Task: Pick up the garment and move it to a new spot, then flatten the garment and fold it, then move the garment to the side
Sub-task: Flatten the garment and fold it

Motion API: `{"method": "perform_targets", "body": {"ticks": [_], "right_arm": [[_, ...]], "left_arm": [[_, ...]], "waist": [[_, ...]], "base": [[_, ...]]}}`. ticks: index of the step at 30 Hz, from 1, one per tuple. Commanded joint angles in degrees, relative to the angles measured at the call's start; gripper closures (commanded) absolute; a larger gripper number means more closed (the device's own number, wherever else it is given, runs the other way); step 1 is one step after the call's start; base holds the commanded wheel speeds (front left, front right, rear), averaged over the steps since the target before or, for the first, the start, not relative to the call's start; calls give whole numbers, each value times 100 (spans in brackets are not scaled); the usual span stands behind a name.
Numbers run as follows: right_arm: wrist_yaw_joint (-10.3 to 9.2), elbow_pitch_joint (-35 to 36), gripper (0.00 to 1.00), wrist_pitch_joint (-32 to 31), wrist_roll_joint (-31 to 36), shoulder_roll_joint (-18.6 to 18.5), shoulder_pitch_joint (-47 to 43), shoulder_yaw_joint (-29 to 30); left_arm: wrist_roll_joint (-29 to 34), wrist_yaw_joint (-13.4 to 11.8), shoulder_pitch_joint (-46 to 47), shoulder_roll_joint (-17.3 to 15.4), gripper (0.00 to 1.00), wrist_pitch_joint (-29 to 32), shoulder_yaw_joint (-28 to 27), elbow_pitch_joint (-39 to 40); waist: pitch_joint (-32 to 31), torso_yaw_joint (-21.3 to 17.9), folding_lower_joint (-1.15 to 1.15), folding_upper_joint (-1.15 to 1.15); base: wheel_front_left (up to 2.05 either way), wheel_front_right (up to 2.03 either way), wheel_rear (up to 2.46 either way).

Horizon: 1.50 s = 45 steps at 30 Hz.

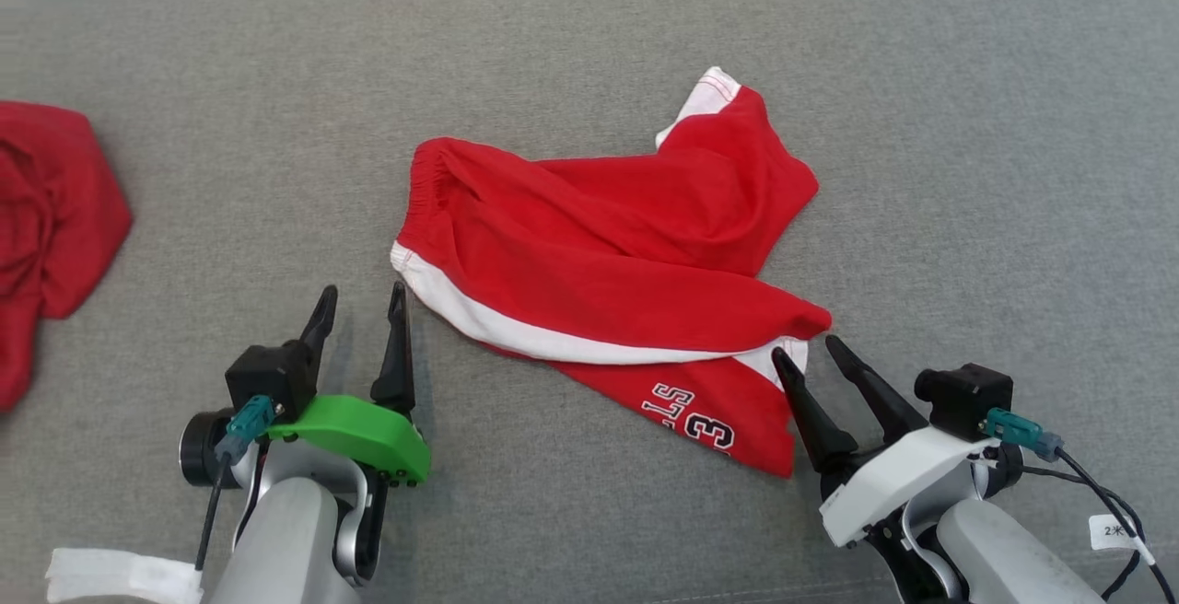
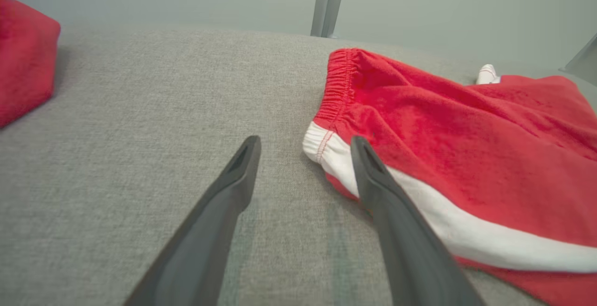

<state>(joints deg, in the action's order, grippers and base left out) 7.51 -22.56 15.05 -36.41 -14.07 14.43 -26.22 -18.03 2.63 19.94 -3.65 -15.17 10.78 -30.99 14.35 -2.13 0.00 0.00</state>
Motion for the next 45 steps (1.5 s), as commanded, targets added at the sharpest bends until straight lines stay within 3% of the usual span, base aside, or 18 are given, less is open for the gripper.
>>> {"method": "perform_targets", "body": {"ticks": [1,14,15,16,17,18,37,38,39,40,45], "right_arm": [[-4,-48,0,16,-45,-8,76,47],[-4,-469,0,17,157,142,218,480],[-3,-463,4,17,131,152,233,485],[-4,-438,32,17,115,156,256,500],[-4,-413,78,17,97,161,275,521],[-4,-395,100,17,88,165,289,563],[-4,-1547,100,17,1315,344,999,2420],[-4,-1592,84,17,1375,340,1021,2469],[-4,-1640,7,17,1463,321,1040,2526],[-4,-1678,0,17,1537,309,1045,2568],[-4,-1827,0,16,1955,345,850,2826]], "left_arm": [[44,46,-121,26,0,3,-51,44],[93,188,-294,71,0,3,-125,172],[68,186,-285,71,0,3,-108,185],[53,178,-278,72,0,3,-86,200],[34,167,-275,72,0,3,-73,214],[19,156,-276,71,0,3,-58,226],[-125,124,-260,68,0,3,201,152],[-131,117,-267,68,0,3,203,159],[-134,111,-285,68,0,3,200,164],[-134,106,-310,68,0,3,198,170],[-173,111,-477,68,0,3,204,116]], "waist": [[-86,252,0,0],[-89,483,0,0],[-83,490,0,0],[-75,495,0,0],[-65,496,0,0],[-54,495,0,0],[27,762,0,0],[-1,766,0,0],[-39,762,0,0],[-80,754,0,0],[-356,642,0,0]], "base": [[0,0,0],[0,0,0],[0,0,0],[0,0,0],[0,0,0],[0,0,0],[0,0,0],[0,0,0],[0,0,0],[0,0,0],[0,0,0]]}}
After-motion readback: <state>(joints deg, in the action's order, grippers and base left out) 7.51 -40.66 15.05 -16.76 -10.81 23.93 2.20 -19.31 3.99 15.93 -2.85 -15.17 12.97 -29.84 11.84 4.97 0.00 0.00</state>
